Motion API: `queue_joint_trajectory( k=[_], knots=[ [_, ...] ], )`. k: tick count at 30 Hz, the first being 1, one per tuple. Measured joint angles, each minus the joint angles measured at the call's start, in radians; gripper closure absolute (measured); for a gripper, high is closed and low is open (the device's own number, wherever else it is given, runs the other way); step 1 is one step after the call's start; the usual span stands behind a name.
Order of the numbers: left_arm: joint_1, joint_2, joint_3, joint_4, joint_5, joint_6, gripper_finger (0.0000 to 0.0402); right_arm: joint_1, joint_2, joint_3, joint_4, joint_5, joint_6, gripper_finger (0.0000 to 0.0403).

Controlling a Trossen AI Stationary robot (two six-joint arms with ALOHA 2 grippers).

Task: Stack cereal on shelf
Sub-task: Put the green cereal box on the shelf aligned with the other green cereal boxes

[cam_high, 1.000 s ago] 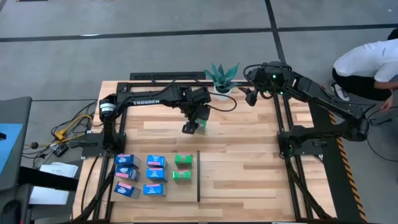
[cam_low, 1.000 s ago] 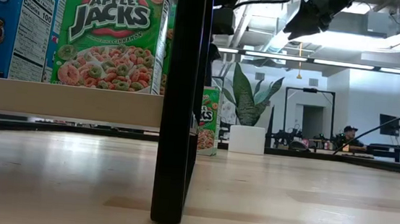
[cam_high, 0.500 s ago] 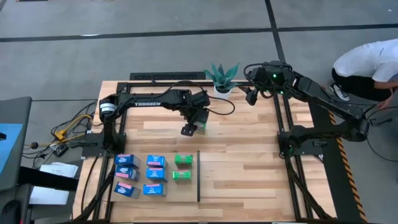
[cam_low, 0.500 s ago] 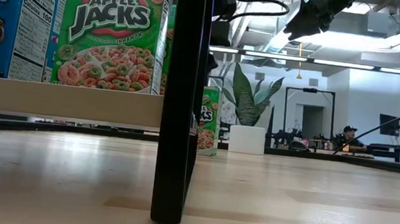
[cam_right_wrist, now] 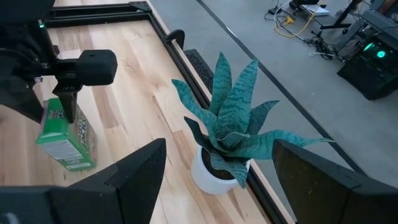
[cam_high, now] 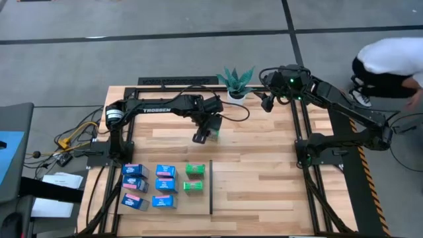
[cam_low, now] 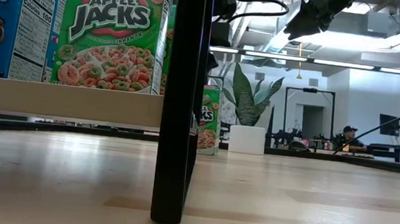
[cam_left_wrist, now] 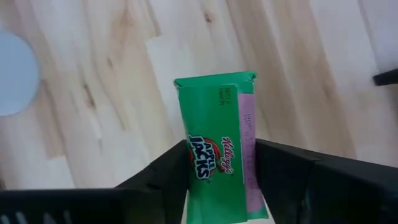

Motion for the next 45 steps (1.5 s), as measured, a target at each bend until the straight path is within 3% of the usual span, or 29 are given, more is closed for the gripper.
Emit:
queue_joint_trajectory(
  k=[9,14,22,33,45],
  knots=[
    [-0.010,0.000,0.012,-0.013,-0.025,-0.083,0.0264,0.000,0.000,0.000,0.000,0.000,-0.001,0.0085],
    [-0.032,0.000,0.103,-0.077,-0.021,-0.129,0.0264,0.000,0.000,0.000,0.000,0.000,-0.001,0.0085],
    [-0.085,0.000,0.364,-0.319,-0.026,-0.218,0.0264,0.000,0.000,0.000,0.000,-0.001,0.002,0.0085],
    [-0.228,-0.001,0.742,-0.578,-0.026,-0.492,0.0264,0.000,0.000,0.000,0.000,-0.001,0.012,0.0085],
    [-0.493,-0.085,0.713,-0.578,0.012,-0.779,0.0264,0.001,0.000,0.000,0.000,0.000,0.048,0.0085]
  ],
)
